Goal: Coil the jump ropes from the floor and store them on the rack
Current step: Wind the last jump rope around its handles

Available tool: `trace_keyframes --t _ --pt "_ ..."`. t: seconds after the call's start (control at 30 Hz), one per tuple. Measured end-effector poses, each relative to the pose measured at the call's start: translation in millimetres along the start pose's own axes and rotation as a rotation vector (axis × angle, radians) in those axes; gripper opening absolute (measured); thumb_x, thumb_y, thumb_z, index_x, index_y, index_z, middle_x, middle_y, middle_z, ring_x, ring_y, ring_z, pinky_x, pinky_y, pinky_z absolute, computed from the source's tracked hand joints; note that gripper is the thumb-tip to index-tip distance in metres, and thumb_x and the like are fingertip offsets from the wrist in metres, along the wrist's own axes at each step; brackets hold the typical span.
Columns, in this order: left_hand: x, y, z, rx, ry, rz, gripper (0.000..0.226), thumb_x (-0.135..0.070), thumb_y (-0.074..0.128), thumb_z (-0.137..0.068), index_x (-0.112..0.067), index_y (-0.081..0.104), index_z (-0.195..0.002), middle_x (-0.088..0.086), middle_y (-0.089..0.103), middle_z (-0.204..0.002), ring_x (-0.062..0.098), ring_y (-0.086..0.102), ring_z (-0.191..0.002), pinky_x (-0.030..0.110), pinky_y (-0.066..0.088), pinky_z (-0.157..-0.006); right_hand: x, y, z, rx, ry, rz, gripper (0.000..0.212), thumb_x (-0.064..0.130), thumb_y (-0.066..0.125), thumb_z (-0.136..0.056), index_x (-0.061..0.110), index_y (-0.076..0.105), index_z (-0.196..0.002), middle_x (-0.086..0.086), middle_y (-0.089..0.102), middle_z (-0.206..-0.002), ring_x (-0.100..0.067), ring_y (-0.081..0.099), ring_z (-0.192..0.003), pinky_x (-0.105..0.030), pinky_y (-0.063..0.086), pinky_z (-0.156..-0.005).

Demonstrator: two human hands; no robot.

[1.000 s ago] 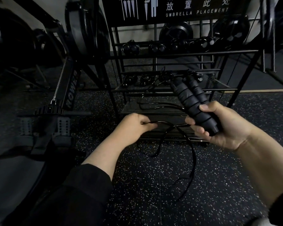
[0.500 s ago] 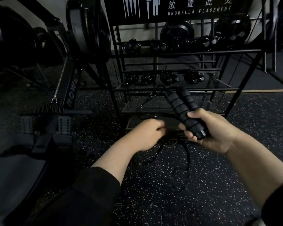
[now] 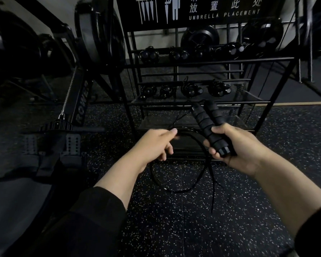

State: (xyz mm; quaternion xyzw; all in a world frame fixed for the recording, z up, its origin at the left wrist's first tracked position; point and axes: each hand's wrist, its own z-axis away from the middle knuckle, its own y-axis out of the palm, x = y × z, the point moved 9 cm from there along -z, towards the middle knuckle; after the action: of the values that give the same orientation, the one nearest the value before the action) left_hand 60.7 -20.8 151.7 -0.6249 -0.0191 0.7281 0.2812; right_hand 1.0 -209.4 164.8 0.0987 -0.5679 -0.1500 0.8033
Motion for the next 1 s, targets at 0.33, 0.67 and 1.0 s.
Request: trace_keyframes --t 0.33,0.67,1.0 --pt "-19 57 8 0.18 0.181 -0.66 0.021 -0.036 0.061 -0.1 -0.021 0.071 -0.11 0.0 0.071 -0.097 0.017 0.063 -0.084 0.032 0.048 -0.072 -12 18 -3 0.099 0.022 0.023 0.02 0.013 0.055 -0.097 0.006 0.057 -0.115 -0.02 0.061 -0.077 -0.023 0.055 -0.053 -0.025 0.044 -0.041" --pt "6 -52 -11 -0.431 0.073 0.126 0.03 -0.026 0.037 -0.11 -0.022 0.059 -0.09 -0.003 0.056 -0.08 0.015 0.049 -0.069 0.031 0.037 -0.059 4 -21 -8 -0.068 -0.033 0.102 0.029 0.012 0.06 -0.096 0.002 0.055 -0.123 -0.018 0.06 -0.078 -0.024 0.057 -0.054 -0.028 0.046 -0.043" --pt "0 15 4 0.18 0.047 -0.301 0.026 -0.043 0.058 -0.101 -0.02 0.071 -0.103 0.0 0.071 -0.072 0.015 0.057 -0.054 0.027 0.047 -0.062 -4 3 -6 0.021 -0.054 0.046 0.024 0.011 0.057 -0.097 0.005 0.055 -0.12 -0.021 0.059 -0.077 -0.024 0.056 -0.053 -0.027 0.044 -0.043"
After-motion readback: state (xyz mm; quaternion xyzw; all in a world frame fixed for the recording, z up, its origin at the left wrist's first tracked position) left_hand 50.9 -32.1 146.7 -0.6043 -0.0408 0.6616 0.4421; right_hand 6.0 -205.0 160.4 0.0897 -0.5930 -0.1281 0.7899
